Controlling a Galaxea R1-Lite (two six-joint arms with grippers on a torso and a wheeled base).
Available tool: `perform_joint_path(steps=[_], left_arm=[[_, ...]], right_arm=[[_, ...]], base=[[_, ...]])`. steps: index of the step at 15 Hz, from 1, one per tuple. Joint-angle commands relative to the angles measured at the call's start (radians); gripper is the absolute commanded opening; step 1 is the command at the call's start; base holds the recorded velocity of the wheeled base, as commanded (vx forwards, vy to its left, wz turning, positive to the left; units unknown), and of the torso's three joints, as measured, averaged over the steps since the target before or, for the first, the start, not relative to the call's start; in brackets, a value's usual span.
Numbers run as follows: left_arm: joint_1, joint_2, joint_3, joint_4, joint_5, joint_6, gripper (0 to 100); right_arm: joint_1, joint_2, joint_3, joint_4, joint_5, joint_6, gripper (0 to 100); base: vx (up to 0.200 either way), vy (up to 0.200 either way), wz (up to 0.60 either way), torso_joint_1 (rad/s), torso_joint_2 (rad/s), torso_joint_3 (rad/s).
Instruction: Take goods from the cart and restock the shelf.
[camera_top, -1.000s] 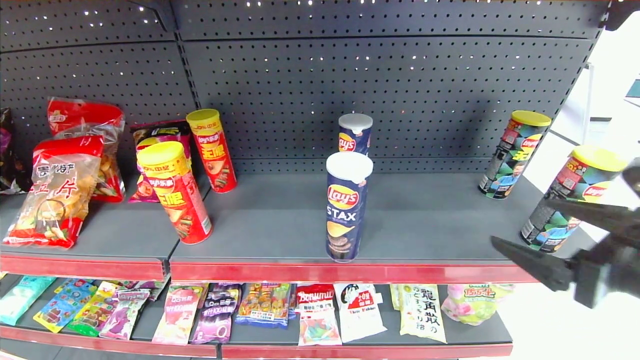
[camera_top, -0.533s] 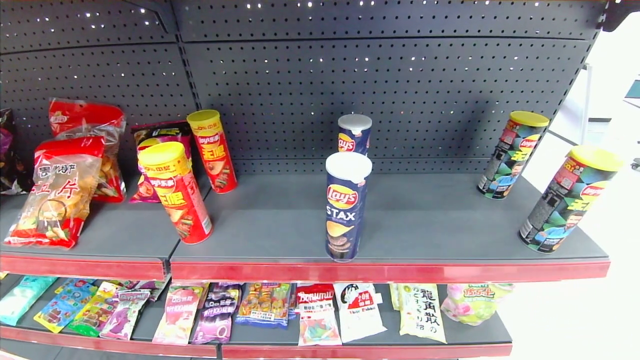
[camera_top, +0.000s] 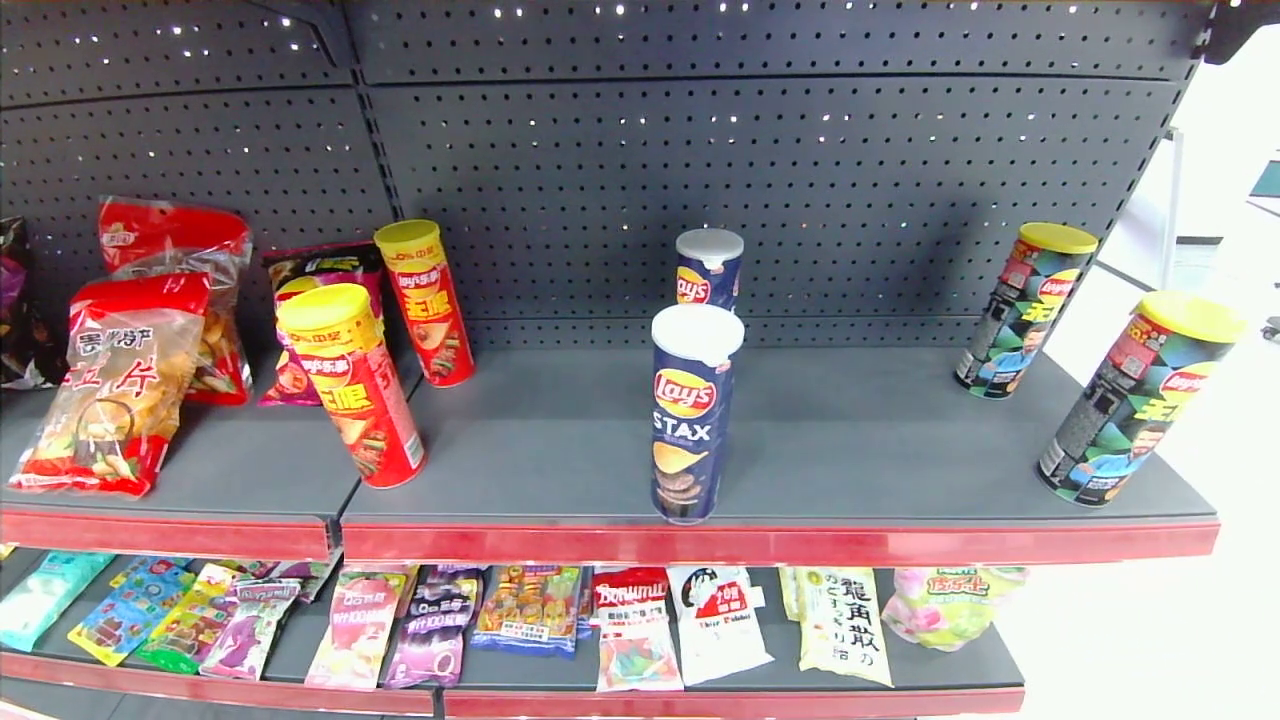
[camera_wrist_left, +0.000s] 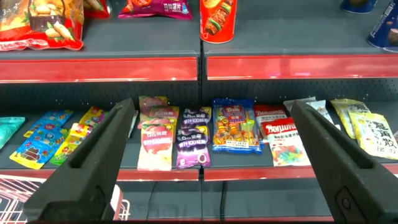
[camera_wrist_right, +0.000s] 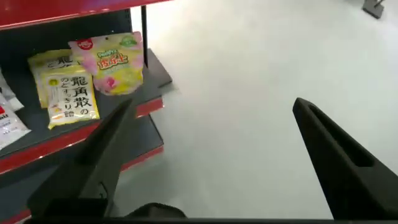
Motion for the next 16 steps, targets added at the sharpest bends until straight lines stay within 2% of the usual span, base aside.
perform_joint_path(steps=[1,2,3,4,7,9,10,11,12,14,15,16], left_arm=[[-0.001,0.0,0.0,-0.001,0.0,0.0,100],[-0.001,0.0,0.0,0.001,0.0,0.0,100],[-0.001,0.0,0.0,-0.001,0.0,0.0,100],[-0.001,0.0,0.0,-0.001,0.0,0.0,100],[-0.001,0.0,0.0,-0.001,0.0,0.0,100],[-0.001,0.0,0.0,-0.001,0.0,0.0,100],[-0.001,0.0,0.0,-0.001,0.0,0.0,100],[-0.001,-0.002,0.0,-0.001,0.0,0.0,100],[-0.001,-0.002,0.0,-0.001,0.0,0.0,100],[0.001,-0.002,0.0,-0.001,0.0,0.0,100],[0.001,-0.003,0.0,-0.001,0.0,0.0,100],[0.001,-0.003,0.0,-0.001,0.0,0.0,100]], right_arm=[[-0.095,-0.08,0.006,-0.026,0.324,-0.035,100],[-0.097,-0.075,0.015,-0.107,0.505,-0.041,100],[-0.08,-0.065,0.027,-0.164,0.622,-0.043,100],[-0.049,-0.048,0.036,-0.176,0.649,-0.055,100],[0.113,-0.048,0.053,-0.169,0.637,-0.086,100],[0.118,-0.164,0.09,-0.179,0.625,-0.092,100],[0.116,-0.172,0.099,-0.184,0.606,-0.015,100],[0.116,-0.172,0.125,-0.233,0.562,0.009,100],[0.116,-0.172,0.164,-0.325,0.563,0.022,100],[0.118,-0.171,0.182,-0.363,0.668,0.042,100],[0.116,-0.172,0.184,-0.366,0.657,0.042,100],[0.116,-0.172,0.188,-0.373,0.591,0.051,100]], base=[[0.0,0.0,0.0,0.0,0.0,0.0],[0.0,0.0,0.0,0.0,0.0,0.0],[0.0,0.0,0.0,0.0,0.0,0.0],[0.0,0.0,0.0,0.0,0.0,0.0],[0.0,0.0,0.0,0.0,0.0,0.0],[0.0,0.0,0.0,0.0,0.0,0.0],[0.0,0.0,0.0,0.0,0.0,0.0],[0.0,0.0,0.0,0.0,0.0,0.0],[0.0,0.0,0.0,0.0,0.0,0.0],[0.0,0.0,0.0,0.0,0.0,0.0],[0.0,0.0,0.0,0.0,0.0,0.0],[0.0,0.0,0.0,0.0,0.0,0.0]])
